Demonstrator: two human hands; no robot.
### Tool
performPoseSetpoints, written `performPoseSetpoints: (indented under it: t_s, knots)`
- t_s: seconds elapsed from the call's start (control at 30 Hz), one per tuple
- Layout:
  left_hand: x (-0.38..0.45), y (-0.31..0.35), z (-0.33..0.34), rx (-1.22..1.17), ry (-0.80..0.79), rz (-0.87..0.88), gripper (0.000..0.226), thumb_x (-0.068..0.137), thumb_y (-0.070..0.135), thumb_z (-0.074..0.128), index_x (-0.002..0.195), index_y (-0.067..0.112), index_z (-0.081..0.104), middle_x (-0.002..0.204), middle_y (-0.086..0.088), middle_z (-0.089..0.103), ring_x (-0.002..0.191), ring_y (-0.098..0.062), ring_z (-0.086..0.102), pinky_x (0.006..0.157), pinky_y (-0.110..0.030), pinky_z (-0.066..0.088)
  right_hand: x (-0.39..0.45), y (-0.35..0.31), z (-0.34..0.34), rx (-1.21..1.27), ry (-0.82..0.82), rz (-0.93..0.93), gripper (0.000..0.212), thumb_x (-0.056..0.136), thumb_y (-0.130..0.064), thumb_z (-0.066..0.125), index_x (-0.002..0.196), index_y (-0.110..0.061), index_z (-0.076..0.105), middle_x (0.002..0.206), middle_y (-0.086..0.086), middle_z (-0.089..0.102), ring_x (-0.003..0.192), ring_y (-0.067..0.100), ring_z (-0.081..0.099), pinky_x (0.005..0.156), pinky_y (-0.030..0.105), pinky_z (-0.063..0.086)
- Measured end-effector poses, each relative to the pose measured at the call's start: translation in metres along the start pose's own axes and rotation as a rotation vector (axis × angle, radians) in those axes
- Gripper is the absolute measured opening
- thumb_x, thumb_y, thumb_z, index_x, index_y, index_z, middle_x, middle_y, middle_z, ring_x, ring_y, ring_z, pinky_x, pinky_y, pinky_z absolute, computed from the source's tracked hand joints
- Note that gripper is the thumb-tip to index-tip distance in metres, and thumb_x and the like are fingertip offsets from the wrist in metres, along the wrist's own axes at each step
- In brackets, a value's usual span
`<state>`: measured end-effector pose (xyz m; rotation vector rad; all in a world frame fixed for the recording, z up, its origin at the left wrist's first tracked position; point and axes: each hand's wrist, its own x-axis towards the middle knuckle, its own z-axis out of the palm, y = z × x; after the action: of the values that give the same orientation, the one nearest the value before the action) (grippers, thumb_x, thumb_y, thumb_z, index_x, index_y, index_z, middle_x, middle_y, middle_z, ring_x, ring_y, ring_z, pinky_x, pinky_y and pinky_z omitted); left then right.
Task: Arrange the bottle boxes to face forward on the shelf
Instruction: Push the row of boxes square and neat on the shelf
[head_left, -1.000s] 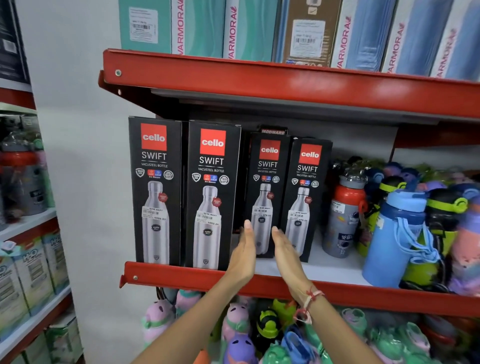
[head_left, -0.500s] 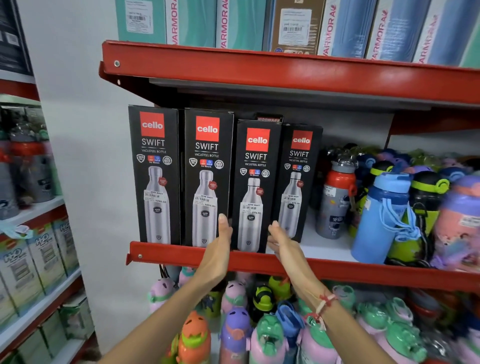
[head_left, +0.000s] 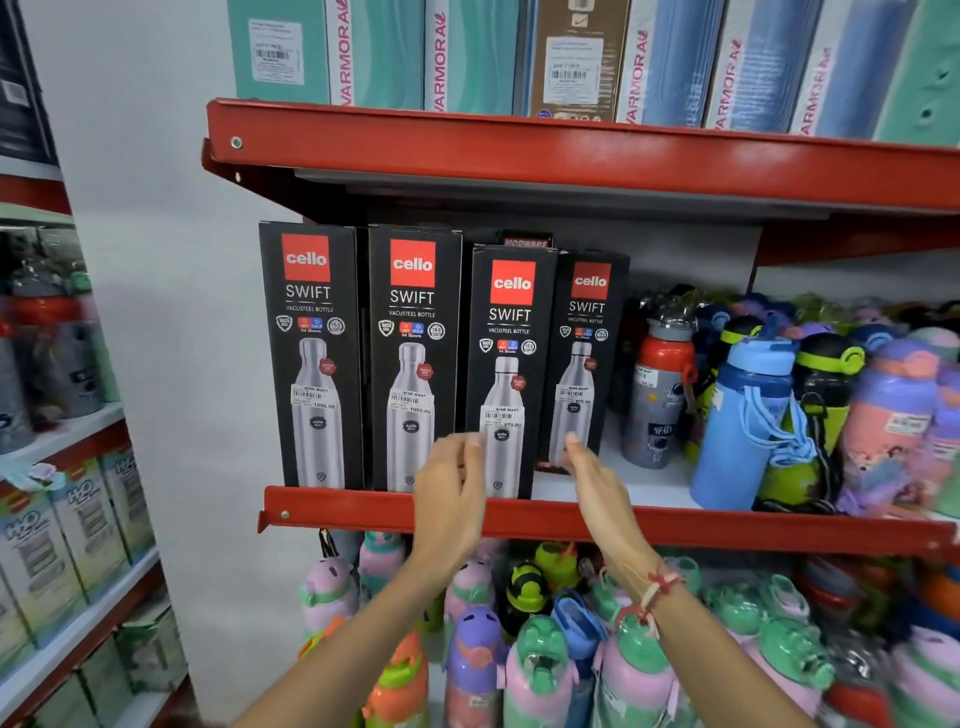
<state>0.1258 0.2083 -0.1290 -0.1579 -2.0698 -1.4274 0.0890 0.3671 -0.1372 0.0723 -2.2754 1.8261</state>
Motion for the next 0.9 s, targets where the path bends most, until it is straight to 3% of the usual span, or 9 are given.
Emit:
performPoseSetpoints:
  t_s: [0.1, 0.2, 0.3, 0.43, 0.77, 0.9]
  knots:
    - [0.001, 0.010, 0.033, -0.116, -0.309, -0.037, 0.041, 0.100, 0.039, 0.035, 0.126, 0.016, 0.057, 0.124, -0.001, 0.064, 0.111, -0.008, 0.058, 0.102, -0.029, 0.043, 0.017, 0.006, -0.015, 0.036, 0.094, -0.002, 0.052, 0.097, -0.047, 0.037, 0.137, -0.016, 0.048, 0.145, 0.002, 0.046, 0.129, 0.016, 0.042, 0.103, 0.030, 0.030]
    - [0.004, 0.015, 0.075, -0.150, -0.482, -0.165, 0.062, 0.097, 0.054, 0.022, 0.148, 0.020, 0.027, 0.155, 0.004, 0.030, 0.139, -0.005, 0.026, 0.110, -0.020, 0.015, 0.036, 0.015, -0.026, 0.073, 0.095, 0.018, 0.052, 0.099, -0.043, 0.035, 0.143, -0.016, 0.039, 0.151, 0.002, 0.038, 0.137, 0.017, 0.034, 0.104, 0.026, 0.024]
    - [0.014, 0.016, 0.103, -0.187, -0.451, -0.274, 0.080, 0.087, 0.067, 0.011, 0.152, 0.020, 0.008, 0.161, 0.003, 0.007, 0.147, -0.011, 0.005, 0.117, -0.028, 0.003, 0.054, 0.022, -0.031, 0.105, 0.051, 0.031, 0.057, 0.099, -0.046, 0.031, 0.147, -0.017, 0.028, 0.156, 0.000, 0.027, 0.141, 0.014, 0.025, 0.110, 0.028, 0.018]
    - [0.033, 0.018, 0.124, -0.231, -0.313, -0.410, 0.091, 0.078, 0.075, 0.007, 0.152, 0.022, -0.002, 0.162, 0.002, 0.005, 0.148, -0.016, 0.007, 0.116, -0.033, 0.005, 0.072, 0.022, -0.034, 0.209, 0.004, 0.066, 0.063, 0.096, -0.054, 0.029, 0.149, -0.020, 0.023, 0.158, -0.003, 0.021, 0.143, 0.011, 0.019, 0.113, 0.030, 0.015]
    - [0.042, 0.010, 0.129, -0.258, -0.310, -0.504, 0.100, 0.066, 0.087, 0.004, 0.151, 0.034, 0.009, 0.160, 0.001, 0.017, 0.146, -0.022, 0.020, 0.117, -0.043, 0.013, 0.079, 0.023, -0.045, 0.216, -0.105, 0.087, 0.090, 0.076, -0.076, 0.032, 0.150, -0.026, 0.020, 0.158, -0.003, 0.020, 0.143, 0.014, 0.021, 0.118, 0.039, 0.014]
    - [0.024, 0.003, 0.113, -0.292, -0.373, -0.453, 0.109, 0.056, 0.097, 0.002, 0.148, 0.039, 0.006, 0.161, 0.009, 0.010, 0.147, -0.014, 0.011, 0.119, -0.042, 0.007, 0.063, 0.025, -0.055, 0.217, -0.108, 0.066, 0.094, 0.070, -0.079, 0.034, 0.148, -0.027, 0.025, 0.156, -0.003, 0.026, 0.139, 0.015, 0.030, 0.117, 0.036, 0.017]
